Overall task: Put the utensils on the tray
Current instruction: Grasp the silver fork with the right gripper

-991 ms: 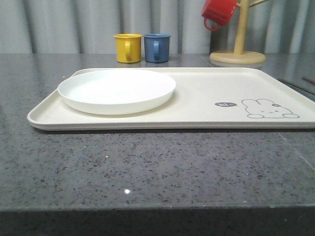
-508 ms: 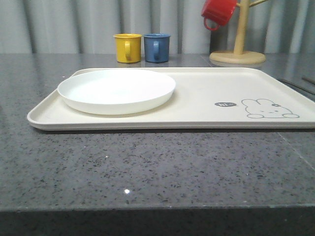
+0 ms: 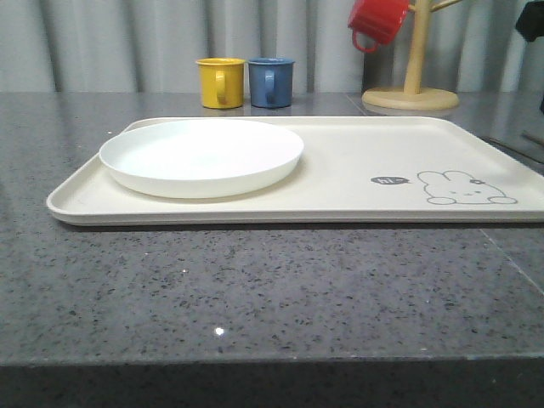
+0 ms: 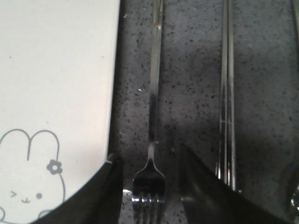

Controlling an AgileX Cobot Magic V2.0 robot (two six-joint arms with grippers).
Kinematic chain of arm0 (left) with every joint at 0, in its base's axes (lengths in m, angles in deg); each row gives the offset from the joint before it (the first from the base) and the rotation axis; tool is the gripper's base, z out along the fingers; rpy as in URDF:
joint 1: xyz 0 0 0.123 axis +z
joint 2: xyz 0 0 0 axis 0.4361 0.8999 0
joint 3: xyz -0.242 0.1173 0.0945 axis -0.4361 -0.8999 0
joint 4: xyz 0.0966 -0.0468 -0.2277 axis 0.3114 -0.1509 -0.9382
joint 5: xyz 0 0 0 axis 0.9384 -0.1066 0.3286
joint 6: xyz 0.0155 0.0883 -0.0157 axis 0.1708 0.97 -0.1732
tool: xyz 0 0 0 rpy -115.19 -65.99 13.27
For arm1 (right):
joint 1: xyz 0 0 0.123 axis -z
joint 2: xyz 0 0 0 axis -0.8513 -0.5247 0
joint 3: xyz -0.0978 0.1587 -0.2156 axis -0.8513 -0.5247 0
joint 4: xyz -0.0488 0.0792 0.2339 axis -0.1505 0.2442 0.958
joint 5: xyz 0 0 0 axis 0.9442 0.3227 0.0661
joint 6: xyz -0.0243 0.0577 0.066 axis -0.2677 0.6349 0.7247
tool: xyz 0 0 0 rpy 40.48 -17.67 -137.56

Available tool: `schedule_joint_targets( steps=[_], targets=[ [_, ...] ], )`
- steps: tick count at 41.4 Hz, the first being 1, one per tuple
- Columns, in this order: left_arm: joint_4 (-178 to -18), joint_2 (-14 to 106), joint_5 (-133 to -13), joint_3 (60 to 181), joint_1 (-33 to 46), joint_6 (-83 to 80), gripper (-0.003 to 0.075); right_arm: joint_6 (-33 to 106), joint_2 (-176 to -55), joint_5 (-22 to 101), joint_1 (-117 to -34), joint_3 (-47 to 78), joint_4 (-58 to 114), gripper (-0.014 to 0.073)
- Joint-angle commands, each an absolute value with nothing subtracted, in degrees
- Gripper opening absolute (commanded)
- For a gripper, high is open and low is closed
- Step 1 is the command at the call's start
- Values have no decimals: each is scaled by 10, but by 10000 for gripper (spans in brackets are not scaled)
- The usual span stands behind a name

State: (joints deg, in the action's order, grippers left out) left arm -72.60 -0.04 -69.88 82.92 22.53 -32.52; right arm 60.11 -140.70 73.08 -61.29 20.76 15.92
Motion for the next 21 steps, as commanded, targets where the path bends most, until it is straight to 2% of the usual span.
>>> schedule_joint_targets(
  steps=[1, 21],
  targets=[
    [-732, 6, -747, 845, 221, -328, -19, 599, -1423, 721, -613, 248, 163, 314],
    [-732, 6, -747, 845, 221, -328, -19, 599, -1508, 711, -614, 276, 162, 314]
  ],
)
